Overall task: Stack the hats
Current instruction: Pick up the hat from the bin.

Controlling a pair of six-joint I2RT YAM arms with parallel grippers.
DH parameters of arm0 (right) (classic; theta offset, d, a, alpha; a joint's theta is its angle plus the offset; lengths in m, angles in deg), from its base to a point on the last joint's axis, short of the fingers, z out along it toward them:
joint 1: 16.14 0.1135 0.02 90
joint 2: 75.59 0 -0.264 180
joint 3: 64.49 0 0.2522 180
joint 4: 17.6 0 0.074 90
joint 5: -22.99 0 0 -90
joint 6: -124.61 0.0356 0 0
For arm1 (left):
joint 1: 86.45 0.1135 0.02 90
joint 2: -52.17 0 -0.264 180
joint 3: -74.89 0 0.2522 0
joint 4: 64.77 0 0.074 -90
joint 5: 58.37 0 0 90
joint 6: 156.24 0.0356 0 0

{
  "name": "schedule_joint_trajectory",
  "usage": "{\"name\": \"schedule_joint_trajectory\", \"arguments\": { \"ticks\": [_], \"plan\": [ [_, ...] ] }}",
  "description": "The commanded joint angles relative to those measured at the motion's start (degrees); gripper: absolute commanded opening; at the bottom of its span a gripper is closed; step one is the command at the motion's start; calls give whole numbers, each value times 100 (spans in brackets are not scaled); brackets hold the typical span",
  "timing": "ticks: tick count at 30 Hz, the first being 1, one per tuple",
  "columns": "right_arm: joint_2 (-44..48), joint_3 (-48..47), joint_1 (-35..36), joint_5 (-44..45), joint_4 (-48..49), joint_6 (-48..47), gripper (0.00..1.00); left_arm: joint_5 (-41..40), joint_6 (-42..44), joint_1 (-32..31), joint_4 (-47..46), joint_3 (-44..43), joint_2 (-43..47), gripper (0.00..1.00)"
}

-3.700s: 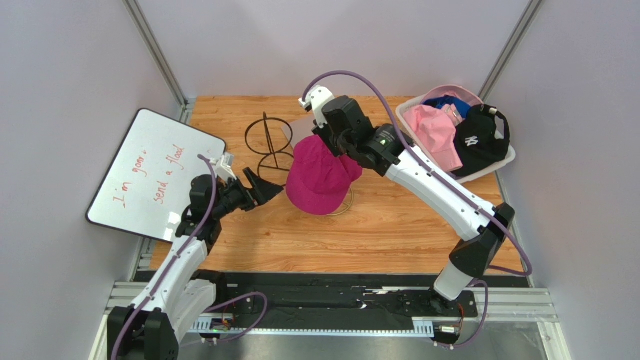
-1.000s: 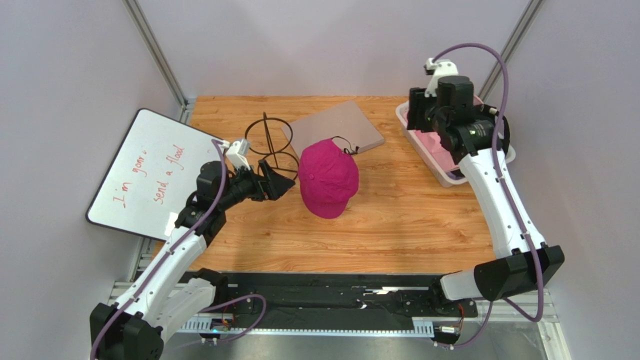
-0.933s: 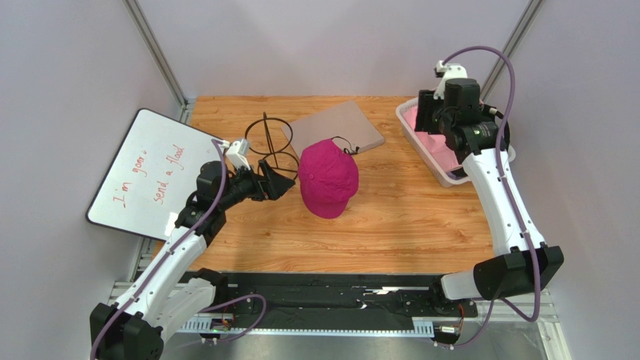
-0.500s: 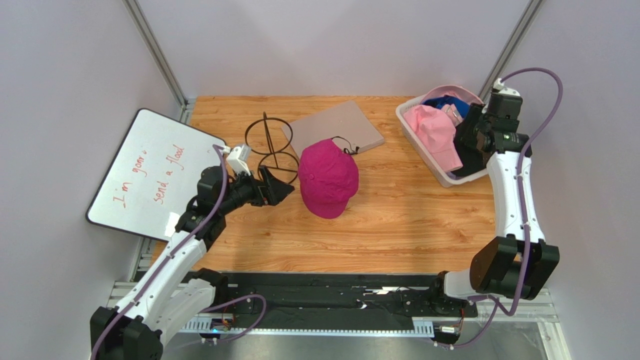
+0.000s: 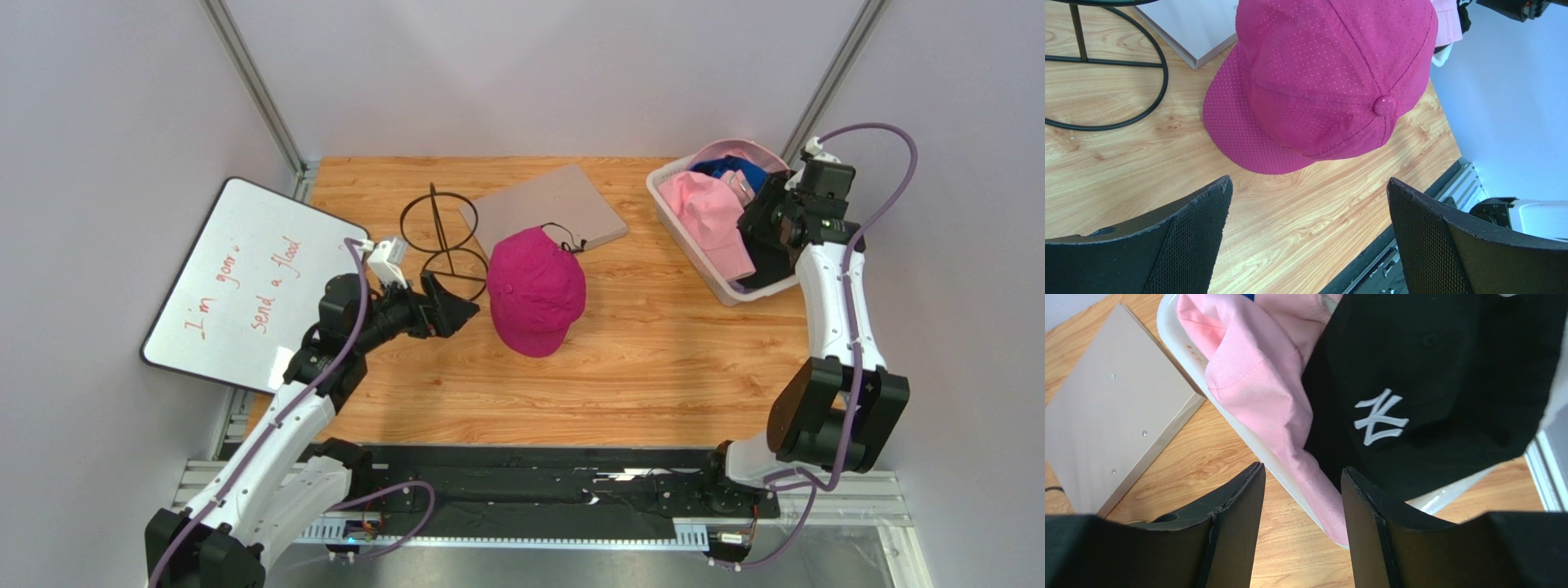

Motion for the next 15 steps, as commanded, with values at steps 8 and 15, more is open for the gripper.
{"name": "schedule_joint_trajectory", "arguments": {
  "ticks": [8,15],
  "plan": [
    [-706,20,329,-615,522,-146,50,-386,301,-20,939,-721,463,100],
    [-900,-288,418,-686,303,-339,10,-442,530,-20,1592,-1513,676,100]
  ]
}}
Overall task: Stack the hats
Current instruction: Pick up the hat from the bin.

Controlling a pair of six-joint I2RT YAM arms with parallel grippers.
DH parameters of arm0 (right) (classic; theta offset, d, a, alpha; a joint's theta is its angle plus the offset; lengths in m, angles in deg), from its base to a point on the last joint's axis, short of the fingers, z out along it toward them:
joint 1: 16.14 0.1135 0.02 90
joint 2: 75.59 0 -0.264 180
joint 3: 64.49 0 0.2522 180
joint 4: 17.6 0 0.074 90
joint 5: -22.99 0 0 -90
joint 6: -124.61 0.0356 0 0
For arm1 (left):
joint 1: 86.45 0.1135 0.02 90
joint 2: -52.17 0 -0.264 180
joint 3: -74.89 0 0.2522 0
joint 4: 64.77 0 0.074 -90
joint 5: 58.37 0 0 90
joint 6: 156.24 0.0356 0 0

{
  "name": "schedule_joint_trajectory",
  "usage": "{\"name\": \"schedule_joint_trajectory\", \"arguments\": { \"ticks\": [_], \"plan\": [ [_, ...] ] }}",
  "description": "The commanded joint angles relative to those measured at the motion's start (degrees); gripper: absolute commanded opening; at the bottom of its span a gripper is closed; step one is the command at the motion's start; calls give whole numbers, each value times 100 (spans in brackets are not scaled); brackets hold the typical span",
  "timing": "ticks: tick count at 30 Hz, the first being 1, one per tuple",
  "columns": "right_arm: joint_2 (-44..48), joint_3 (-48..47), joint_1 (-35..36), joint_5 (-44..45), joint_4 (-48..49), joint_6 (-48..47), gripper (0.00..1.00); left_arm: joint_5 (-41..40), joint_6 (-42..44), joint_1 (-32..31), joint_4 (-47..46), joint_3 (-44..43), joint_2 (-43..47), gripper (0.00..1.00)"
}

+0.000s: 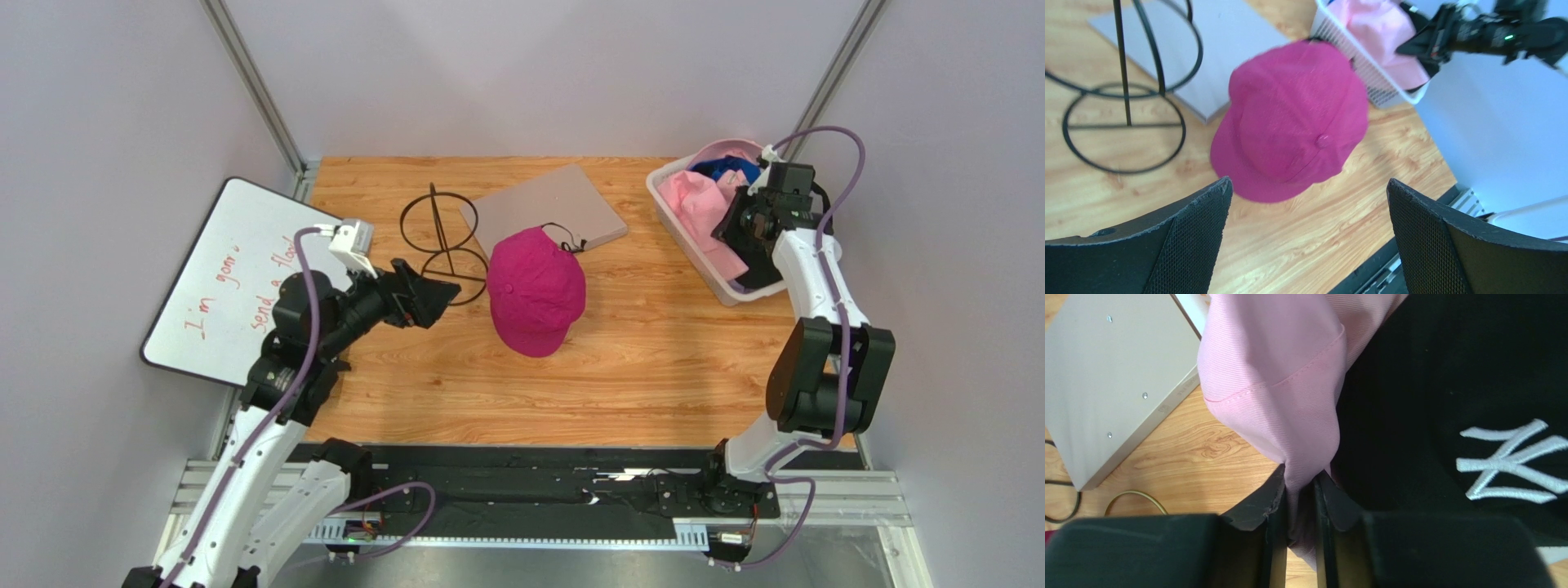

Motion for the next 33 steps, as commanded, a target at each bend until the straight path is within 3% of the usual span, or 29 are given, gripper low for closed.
{"name": "schedule_joint_trajectory", "arguments": {
  "ticks": [1,3,6,11,14,19,26,30,33],
  "plan": [
    [-30,-449,20,-100,-69,-173,6,2,283,-20,436,-459,-2,100],
    [153,-529,20,-3,-158,-121,0,11,336,-20,498,-512,-90,100],
    [539,-845,20,85,-307,-51,0,73,537,-20,708,-706,-213,100],
    [954,-2265,186,199,-975,169,0,293,862,-176,709,-1206,-380,100],
    [1007,-2874,651,181,-1300,327,0,-312,1231,-763,770,-1637,-537,100],
    [840,-4079,2048,586,-1678,546,0,-1094,1696,-1696,919,-2340,-968,100],
    [910,-4124,3225,-309,-888,1619,0,-1931,2576,-2497,920,-2815,-1277,100],
    [884,-4159,3640,-723,-598,1979,0,-2861,2884,-2770,858,-2798,-1181,97],
    [954,-4046,3755,-1232,-405,2233,0,-2654,3182,-2779,474,-2475,-812,95]
  ]
}}
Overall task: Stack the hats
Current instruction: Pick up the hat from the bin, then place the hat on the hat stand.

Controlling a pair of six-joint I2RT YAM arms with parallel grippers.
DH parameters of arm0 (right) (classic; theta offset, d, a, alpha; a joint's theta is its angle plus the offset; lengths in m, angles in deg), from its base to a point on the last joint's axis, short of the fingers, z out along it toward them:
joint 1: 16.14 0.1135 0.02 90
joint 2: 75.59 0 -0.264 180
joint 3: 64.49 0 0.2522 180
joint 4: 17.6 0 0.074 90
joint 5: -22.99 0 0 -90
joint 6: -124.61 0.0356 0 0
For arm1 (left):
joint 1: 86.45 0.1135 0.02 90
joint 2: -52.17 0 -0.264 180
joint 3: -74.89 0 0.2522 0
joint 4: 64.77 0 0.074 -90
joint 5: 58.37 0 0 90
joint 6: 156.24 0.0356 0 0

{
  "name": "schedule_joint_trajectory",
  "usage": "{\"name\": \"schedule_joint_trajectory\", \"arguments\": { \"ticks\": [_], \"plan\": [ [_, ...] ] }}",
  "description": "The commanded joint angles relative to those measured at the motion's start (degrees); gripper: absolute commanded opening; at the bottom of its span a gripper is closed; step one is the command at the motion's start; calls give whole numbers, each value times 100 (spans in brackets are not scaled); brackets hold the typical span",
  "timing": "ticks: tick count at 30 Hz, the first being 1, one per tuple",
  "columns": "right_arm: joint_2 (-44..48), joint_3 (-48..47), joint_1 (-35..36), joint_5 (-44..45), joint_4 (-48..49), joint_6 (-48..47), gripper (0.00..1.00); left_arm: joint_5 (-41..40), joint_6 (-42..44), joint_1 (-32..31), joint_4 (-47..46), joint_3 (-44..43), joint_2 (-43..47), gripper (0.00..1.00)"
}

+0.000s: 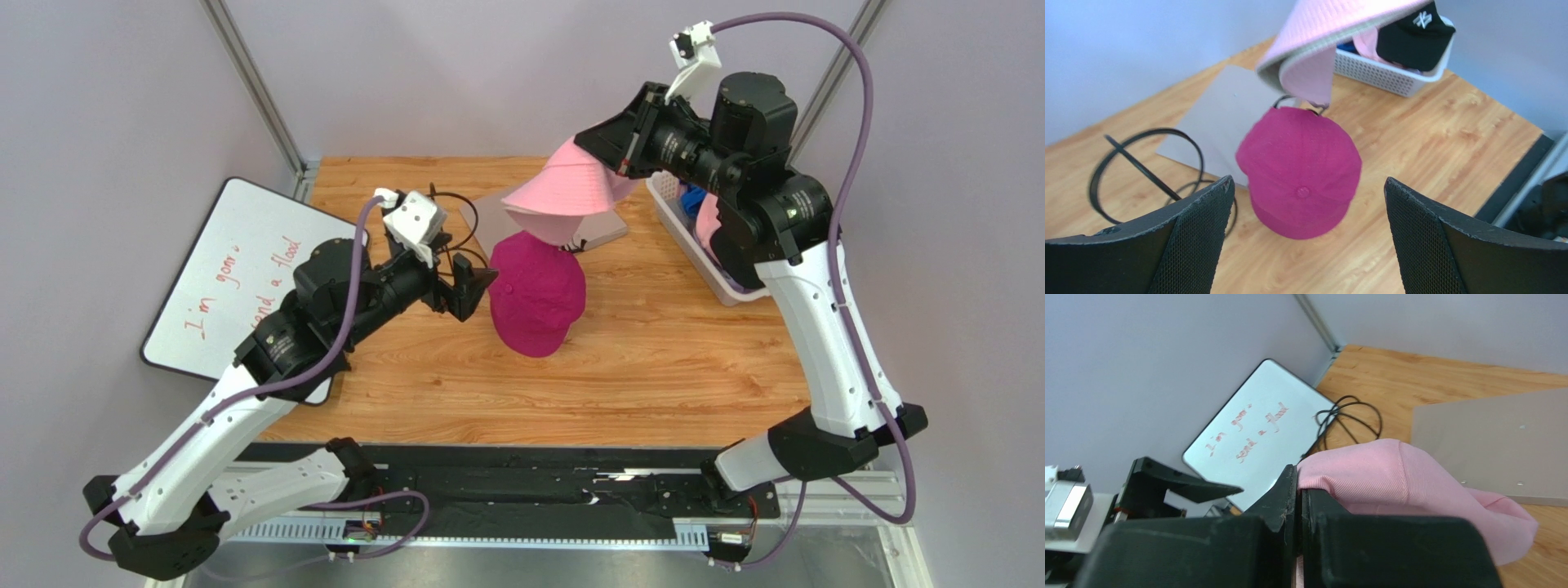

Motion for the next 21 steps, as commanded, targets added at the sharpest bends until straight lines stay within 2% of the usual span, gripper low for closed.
{"name": "schedule_joint_trajectory", "arguments": {
  "ticks": [1,4,8,10,13,16,21],
  "plan": [
    [150,138,136,-946,743,656,0,-185,781,-41,-557,224,665,94],
    [211,165,153,-1290,762,780,0,229,1080,-41,-892,576,983,90],
    [343,192,162,-1598,647,868,0,-33,1274,-49,-1077,708,1081,86],
    [439,218,162,-1773,630,964,0,10,1301,-58,-1217,743,1037,82],
    [563,455,162,-1984,822,1131,0,528,1310,-49,-1507,831,906,81],
    [642,412,162,-2038,806,1176,0,485,1371,-76,-1587,832,686,77],
    [642,323,162,-2371,823,1342,0,432,1450,-102,-1946,928,641,75]
  ]
}}
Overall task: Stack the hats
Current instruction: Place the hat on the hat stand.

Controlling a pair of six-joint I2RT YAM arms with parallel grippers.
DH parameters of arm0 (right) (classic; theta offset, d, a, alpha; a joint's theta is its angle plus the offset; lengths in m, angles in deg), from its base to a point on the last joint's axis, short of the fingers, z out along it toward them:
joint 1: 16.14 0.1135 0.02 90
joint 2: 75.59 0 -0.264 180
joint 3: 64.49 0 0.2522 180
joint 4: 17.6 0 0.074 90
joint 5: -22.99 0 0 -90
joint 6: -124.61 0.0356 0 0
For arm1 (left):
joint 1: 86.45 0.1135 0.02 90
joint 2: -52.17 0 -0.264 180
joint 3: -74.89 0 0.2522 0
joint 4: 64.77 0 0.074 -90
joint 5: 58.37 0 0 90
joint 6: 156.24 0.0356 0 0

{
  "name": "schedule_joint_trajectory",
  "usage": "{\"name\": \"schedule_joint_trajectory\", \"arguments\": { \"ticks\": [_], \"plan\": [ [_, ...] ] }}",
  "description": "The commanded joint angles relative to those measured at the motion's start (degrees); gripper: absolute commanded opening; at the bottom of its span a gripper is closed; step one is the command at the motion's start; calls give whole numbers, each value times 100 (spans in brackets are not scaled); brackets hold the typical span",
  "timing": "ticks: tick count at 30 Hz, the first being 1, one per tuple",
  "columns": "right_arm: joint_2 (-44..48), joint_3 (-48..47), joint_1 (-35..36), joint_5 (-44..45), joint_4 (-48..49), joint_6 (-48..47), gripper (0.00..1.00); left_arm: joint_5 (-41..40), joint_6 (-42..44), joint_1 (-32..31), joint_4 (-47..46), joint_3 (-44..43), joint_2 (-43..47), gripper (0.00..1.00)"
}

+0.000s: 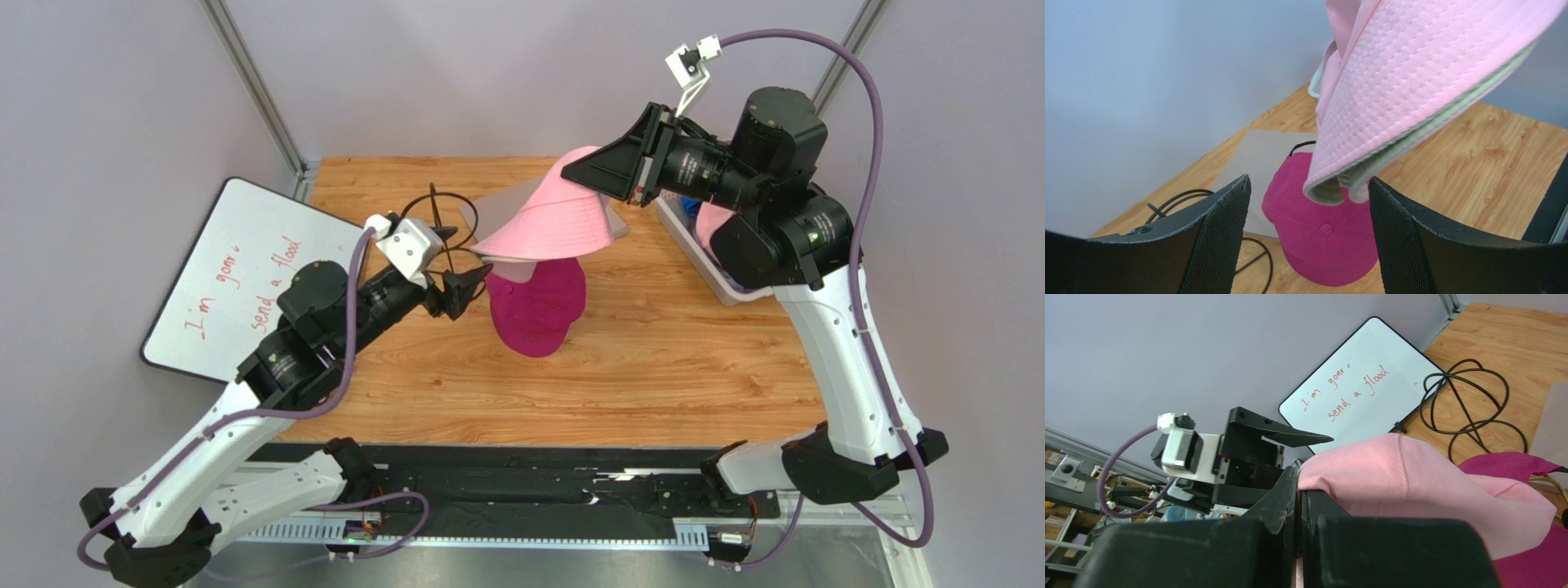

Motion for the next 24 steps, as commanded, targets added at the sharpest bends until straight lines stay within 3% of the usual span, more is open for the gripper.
{"name": "schedule_joint_trajectory", "arguments": {
  "ticks": [1,7,12,24],
  "plan": [
    [133,-144,27,-553,410,335,0,71,213,-52,-603,128,71,74],
    [177,-223,18,-528,252,186,0,317,274,-52,-753,251,395,71],
    [133,-320,18,-563,164,168,0,371,310,-52,-332,287,633,71],
    [177,-250,18,-633,234,247,0,177,301,-52,-419,146,195,69]
  ]
}}
